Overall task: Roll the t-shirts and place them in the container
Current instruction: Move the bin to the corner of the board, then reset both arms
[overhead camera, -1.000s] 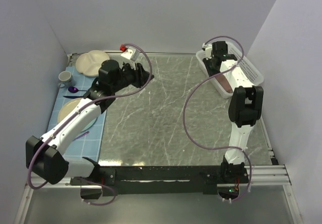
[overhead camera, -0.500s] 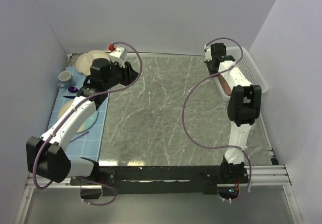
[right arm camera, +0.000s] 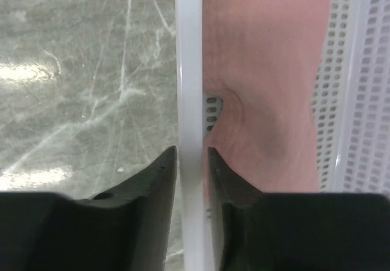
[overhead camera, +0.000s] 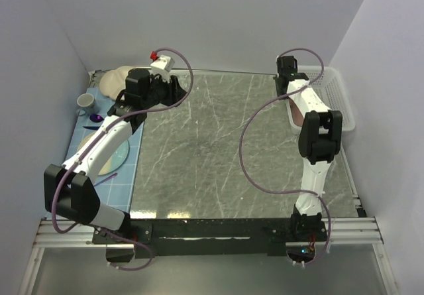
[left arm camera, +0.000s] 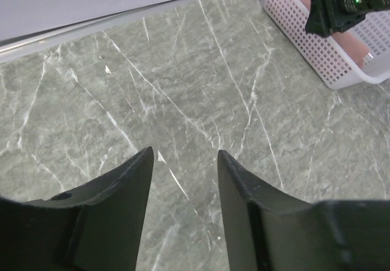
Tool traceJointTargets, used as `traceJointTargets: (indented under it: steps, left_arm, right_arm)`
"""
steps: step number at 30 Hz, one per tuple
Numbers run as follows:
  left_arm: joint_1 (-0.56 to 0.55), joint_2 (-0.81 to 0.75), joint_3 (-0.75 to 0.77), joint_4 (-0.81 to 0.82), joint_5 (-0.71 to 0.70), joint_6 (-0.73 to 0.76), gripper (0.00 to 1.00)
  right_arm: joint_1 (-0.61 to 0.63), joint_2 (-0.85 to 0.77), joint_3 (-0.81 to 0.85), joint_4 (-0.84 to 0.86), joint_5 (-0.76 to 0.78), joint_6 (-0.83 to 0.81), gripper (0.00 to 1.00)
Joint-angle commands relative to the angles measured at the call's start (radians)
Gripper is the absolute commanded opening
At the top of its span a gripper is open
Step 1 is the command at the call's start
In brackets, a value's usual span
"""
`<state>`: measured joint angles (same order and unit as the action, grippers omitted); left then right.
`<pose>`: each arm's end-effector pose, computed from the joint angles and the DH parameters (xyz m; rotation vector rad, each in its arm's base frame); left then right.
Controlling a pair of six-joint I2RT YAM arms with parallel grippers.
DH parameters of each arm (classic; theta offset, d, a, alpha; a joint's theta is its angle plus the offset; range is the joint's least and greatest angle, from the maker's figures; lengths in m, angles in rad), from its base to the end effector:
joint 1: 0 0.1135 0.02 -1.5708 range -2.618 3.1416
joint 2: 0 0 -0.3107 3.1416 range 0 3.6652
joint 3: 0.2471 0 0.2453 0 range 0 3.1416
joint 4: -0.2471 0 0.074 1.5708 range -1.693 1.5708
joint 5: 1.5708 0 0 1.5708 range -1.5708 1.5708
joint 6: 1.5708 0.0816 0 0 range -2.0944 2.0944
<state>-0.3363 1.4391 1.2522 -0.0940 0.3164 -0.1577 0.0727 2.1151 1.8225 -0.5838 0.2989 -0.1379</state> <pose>0.3406 -0.1460 0.3943 0.3907 1.8445 -0.6339 0.5236 0.0140 0.2514 -0.1237 2.4304 -0.3944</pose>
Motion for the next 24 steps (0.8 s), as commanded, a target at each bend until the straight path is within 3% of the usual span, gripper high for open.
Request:
traceJointTargets:
  steps: [1,2,9,10,12,14,24]
  left_arm:
    - [0.002,0.009,0.07,-0.025,0.003,0.066,0.57]
    - [0.002,0.01,0.081,-0.035,0.006,0.076,0.6]
    - [0.002,0.024,0.119,-0.105,0.013,0.196,0.74]
    - [0.002,0.024,0.116,-0.105,0.0,0.204,0.88]
    - [0.005,0.023,0.113,-0.118,-0.019,0.217,0.99]
    - [0.005,0.021,0.107,-0.136,-0.011,0.242,0.97]
    - [0.013,0.009,0.047,-0.187,-0.115,0.303,0.97]
  right_arm:
    - [0.032,-0.052,0.011,0.039,-0.015,-0.006,0.5]
    - [0.05,-0.1,0.005,0.065,-0.003,0.0,0.57]
    - [0.169,-0.266,0.028,0.075,0.036,0.032,0.69]
    - [0.185,-0.288,0.02,0.076,0.029,0.035,0.71]
    - [0.231,-0.346,-0.009,0.076,0.025,0.056,0.85]
    - [0.262,-0.398,-0.032,0.065,0.035,0.075,1.0]
    - [0.335,-0.613,-0.256,0.075,0.016,0.198,1.0]
